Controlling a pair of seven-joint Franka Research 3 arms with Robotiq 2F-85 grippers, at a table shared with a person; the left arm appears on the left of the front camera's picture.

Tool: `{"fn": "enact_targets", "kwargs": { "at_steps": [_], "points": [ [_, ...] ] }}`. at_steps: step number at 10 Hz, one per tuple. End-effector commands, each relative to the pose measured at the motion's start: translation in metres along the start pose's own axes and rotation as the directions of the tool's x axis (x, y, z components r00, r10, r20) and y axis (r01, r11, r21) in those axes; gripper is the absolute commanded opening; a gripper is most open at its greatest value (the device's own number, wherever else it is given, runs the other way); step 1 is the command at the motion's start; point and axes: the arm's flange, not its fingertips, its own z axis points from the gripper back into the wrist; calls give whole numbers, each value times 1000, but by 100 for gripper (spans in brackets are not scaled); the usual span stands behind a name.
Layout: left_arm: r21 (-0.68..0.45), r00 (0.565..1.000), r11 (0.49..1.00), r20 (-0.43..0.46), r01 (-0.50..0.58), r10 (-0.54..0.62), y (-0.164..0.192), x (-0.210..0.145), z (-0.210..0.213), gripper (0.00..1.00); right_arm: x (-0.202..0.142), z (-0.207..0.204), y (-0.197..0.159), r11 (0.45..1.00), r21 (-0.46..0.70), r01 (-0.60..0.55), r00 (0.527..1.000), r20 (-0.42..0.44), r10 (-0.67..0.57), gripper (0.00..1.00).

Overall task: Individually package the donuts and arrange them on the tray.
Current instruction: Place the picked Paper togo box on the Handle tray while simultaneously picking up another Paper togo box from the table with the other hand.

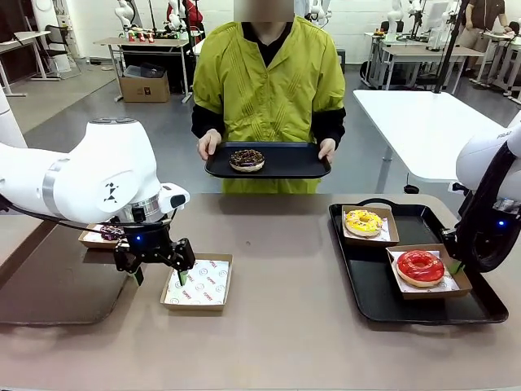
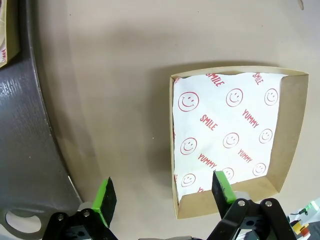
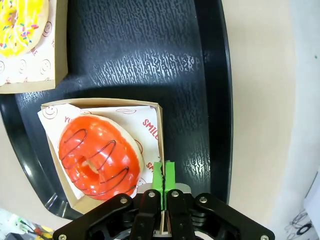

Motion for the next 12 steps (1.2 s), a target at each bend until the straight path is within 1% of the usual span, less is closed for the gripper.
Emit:
{"fn": "enact_targets", "kwargs": {
  "at_steps": [1, 3, 4, 5, 6, 7, 8, 9, 10, 12],
  "points": [
    [26, 1000, 1000, 12, -6, 5, -6, 7, -2, 100, 3, 2, 0, 1000, -22, 8, 1000, -22, -9, 1],
    [14, 1000, 1000, 9, -6, 6, -6, 8, -2, 100, 3, 2, -1, 1000, -24, 10, 999, -30, -11, 1],
    [-4, 1000, 1000, -3, -20, 20, -6, 9, -2, 40, 3, 1, -1, 1000, -21, 10, 999, -42, -11, 6],
    [-13, 1000, 1000, -10, -24, 24, -6, 10, -2, 40, 3, 1, -2, 1000, -21, 8, 999, -46, -9, 59],
    [-15, 1000, 1000, -11, -25, 24, -6, 10, -2, 0, 3, 1, -2, 1000, -21, 9, 999, -51, -10, 64],
    [-18, 1000, 1000, -6, -22, 22, -7, 10, 0, 35, 2, 2, -2, 1000, -20, 10, 999, -50, -11, 100],
    [-18, 1000, 1000, -1, -22, 22, -7, 10, 2, 0, 2, 4, -2, 1000, -18, 13, 999, -48, -14, 100],
    [-23, 1000, 999, 2, -24, 24, -8, 9, 3, 0, 1, 4, -3, 1000, -16, 16, 999, -49, -17, 100],
    [-26, 1000, 999, 2, -28, 28, -8, 9, 3, 0, 2, 5, -3, 1000, -13, 21, 999, -50, -21, 81],
    [-36, 999, 999, 8, -31, 32, -8, 9, 5, 0, 2, 5, -4, 1000, -6, 26, 998, -51, -26, 100]
  ]
}}
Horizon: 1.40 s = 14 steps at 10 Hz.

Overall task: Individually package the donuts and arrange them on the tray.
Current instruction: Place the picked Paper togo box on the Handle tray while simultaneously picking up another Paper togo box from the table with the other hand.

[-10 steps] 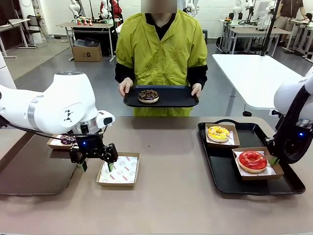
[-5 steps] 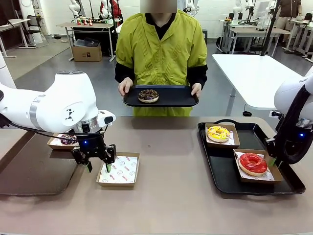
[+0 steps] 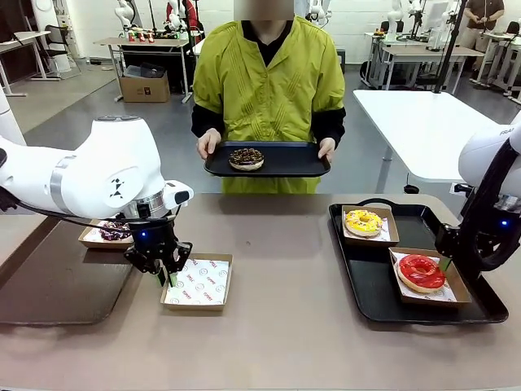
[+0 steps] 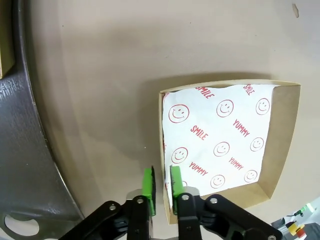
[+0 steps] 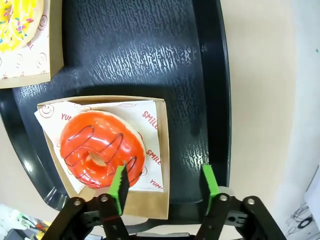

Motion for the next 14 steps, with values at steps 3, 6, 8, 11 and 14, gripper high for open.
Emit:
{"fn": "enact_targets", "kwargs": {
  "at_steps": [3, 6, 8, 11, 14],
  "points": [
    [-22, 1000, 1000, 7, -19, 19, -4, -1, 7, 0, 1, 9, -1, 1000, 4, 18, 1000, -6, -18, 100],
    [-23, 1000, 1000, 6, -10, 10, -6, -2, 12, 0, -11, 26, -1, 1000, 23, 12, 1000, 7, -12, 100],
    [-78, 1000, 997, 13, 24, -23, -14, -6, 36, 0, -38, 72, -7, 983, 184, -17, 999, -39, 24, 100],
    [-39, 993, 996, 96, 79, -75, -47, 1, 107, 0, -73, 147, -59, 845, 533, -45, 999, 19, 41, 100],
    [-14, 987, 997, 141, 77, -74, -67, 25, 161, 0, -91, 175, -126, 663, 746, -53, 995, 92, -25, 100]
  ]
}}
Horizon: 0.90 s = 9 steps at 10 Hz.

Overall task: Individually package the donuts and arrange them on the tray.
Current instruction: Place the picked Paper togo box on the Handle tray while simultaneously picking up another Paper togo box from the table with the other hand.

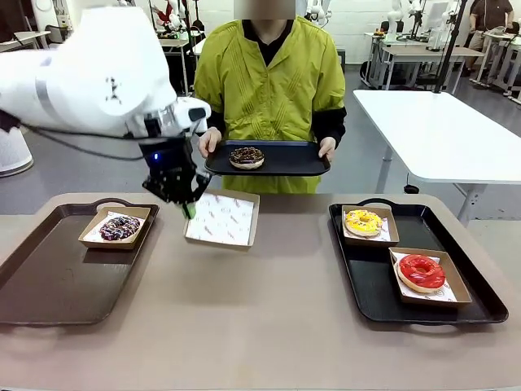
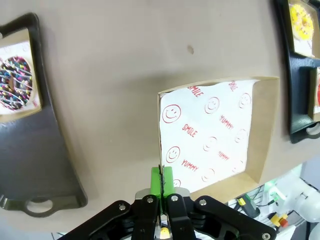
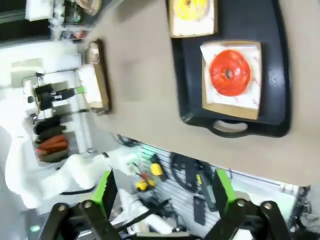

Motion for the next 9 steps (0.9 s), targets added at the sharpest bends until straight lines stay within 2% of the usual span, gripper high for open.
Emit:
{"fn": "enact_targets", "kwargs": {
  "at_steps": [1, 3, 5, 8, 9],
  "points": [
    [44, 1000, 999, 4, -22, 22, -10, 25, 8, 0, 14, 18, -37, 986, 166, 16, 999, 29, -21, 100],
    [69, 999, 997, -4, -33, 34, -15, 46, 18, 0, 18, 38, -80, 960, 279, -8, 995, 99, -21, 100],
    [89, 998, 994, -11, -58, 60, -15, 63, 21, 0, 25, 43, -120, 948, 308, -83, 988, 148, 38, 100],
    [93, 993, 990, -36, -104, 108, -7, 79, 16, 0, 36, 26, -159, 936, 322, -144, 986, 121, 110, 100],
    [65, 998, 996, -21, -56, 57, -8, 67, 15, 0, 42, 17, -158, 932, 312, -182, 983, 96, 160, 100]
  ]
}}
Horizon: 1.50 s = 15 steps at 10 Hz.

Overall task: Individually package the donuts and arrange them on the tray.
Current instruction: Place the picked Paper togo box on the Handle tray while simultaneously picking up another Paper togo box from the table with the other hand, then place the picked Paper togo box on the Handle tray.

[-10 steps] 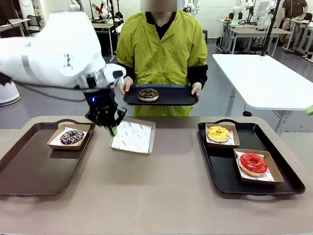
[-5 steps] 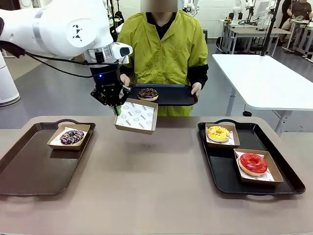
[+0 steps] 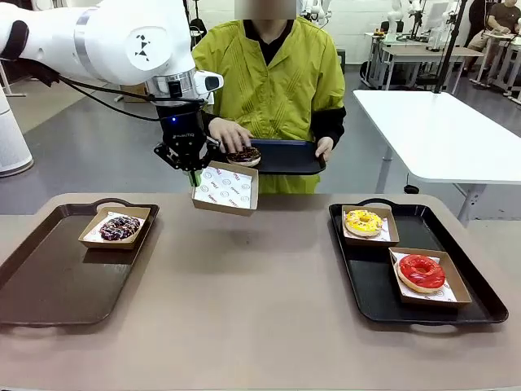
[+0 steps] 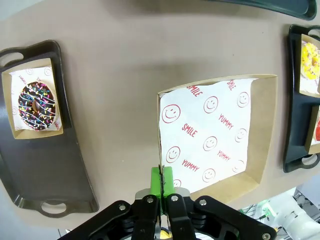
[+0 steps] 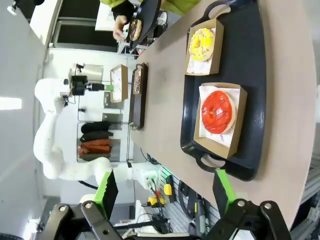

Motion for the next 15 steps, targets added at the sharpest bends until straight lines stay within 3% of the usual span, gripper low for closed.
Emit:
{"fn": "enact_targets", "kwargs": {
  "at_steps": [1, 2, 15],
  "points": [
    [-1, 1000, 1000, 13, 16, -16, -3, -7, 3, 0, 20, -17, 5, 998, -25, -64, 996, -66, 62, 100],
    [-1, 1000, 1000, 13, 16, -16, -3, -7, 3, 0, 0, 0, 0, 1000, 0, 0, 1000, 0, 0, 100],
    [-1, 1000, 1000, 13, 16, -16, -3, -7, 3, 0, 0, 0, 0, 1000, 0, 0, 1000, 0, 0, 100]
  ]
}}
